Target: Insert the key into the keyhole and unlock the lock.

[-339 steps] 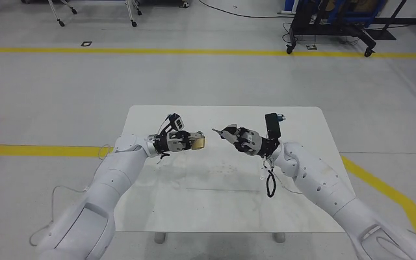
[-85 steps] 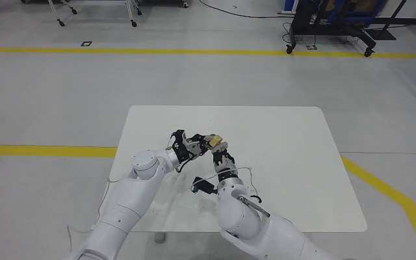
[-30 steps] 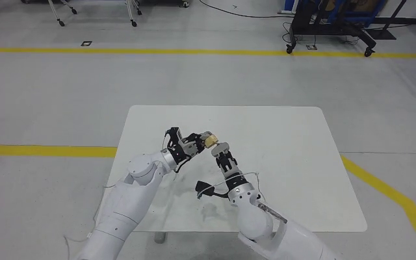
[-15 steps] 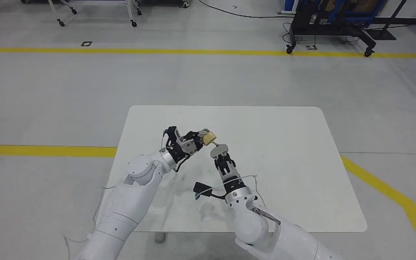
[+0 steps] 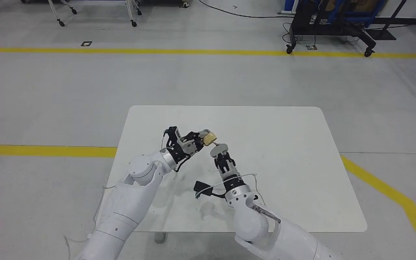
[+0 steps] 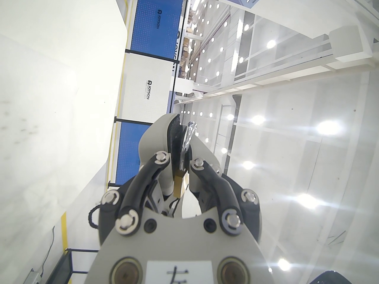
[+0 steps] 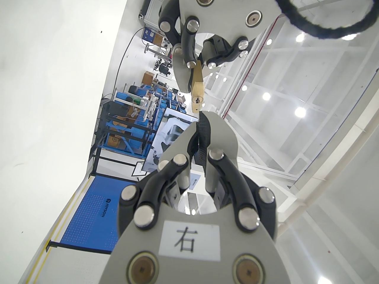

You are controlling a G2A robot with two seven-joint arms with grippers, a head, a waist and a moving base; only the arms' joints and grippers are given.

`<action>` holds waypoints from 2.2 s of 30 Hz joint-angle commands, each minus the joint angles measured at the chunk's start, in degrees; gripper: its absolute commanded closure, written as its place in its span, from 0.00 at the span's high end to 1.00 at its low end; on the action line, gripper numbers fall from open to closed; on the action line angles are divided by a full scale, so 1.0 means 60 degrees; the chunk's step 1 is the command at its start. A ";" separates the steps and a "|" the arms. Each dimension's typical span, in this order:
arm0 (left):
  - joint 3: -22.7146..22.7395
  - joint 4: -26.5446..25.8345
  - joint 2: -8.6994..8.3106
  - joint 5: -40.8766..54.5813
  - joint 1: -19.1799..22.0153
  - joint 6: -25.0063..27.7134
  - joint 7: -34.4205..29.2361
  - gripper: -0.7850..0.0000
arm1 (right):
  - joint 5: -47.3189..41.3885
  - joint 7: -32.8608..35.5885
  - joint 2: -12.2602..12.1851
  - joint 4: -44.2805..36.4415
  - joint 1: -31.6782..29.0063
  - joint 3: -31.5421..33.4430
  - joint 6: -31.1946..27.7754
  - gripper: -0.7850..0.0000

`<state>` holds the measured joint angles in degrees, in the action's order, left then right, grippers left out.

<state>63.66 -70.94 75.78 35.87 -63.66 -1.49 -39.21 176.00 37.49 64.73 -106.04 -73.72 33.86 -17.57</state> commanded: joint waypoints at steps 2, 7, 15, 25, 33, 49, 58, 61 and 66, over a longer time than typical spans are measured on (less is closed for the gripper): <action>-0.0002 0.0004 0.0001 -0.0005 0.0004 -0.0002 -0.0048 0.00 | 0.0000 -0.0083 0.0040 0.0010 -0.0033 0.0111 -0.0066 0.00; -0.0004 0.0005 0.0005 -0.0020 0.0012 0.0023 -0.0086 0.00 | 0.0000 -0.0191 0.0112 0.0005 -0.0007 0.0156 -0.0234 0.00; -0.0037 0.0004 0.0009 -0.0099 0.0019 0.0020 -0.0151 0.00 | 0.0000 -0.0265 0.0213 0.0062 0.0126 0.0065 -0.0483 0.00; -0.0086 -0.0013 0.0009 -0.0231 0.0021 0.0073 -0.0296 0.00 | 0.0000 -0.0240 0.0317 0.0069 0.0228 0.0049 -0.0835 0.00; -0.0101 -0.0015 0.0010 -0.0272 0.0025 0.0062 -0.0333 0.00 | 0.0000 -0.0318 0.0406 -0.0016 0.0106 0.0233 -0.0946 0.28; -0.0066 -0.0020 0.0010 -0.0285 0.0018 0.0021 -0.0275 0.00 | 0.0000 -0.0382 0.0302 -0.0297 -0.0235 0.0473 -0.0704 0.35; 0.0094 -0.0164 -0.0007 -0.0306 -0.0074 0.0464 -0.0148 0.00 | -0.0951 -0.1691 0.0140 -0.0634 -0.1108 0.1419 0.0884 0.43; 0.0140 -0.0223 -0.0009 -0.0280 -0.0136 0.0657 -0.0134 0.00 | -0.1877 -0.2712 0.0014 -0.0709 -0.1509 0.2055 0.1757 1.00; 0.0192 -0.0239 -0.0017 -0.0281 -0.0168 0.0711 -0.0126 0.00 | -0.1877 -0.2712 0.0014 -0.0709 -0.1509 0.2055 0.1757 1.00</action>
<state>64.78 -72.42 75.69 34.21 -64.66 2.82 -39.99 164.72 21.16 64.81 -110.29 -82.79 46.20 -7.00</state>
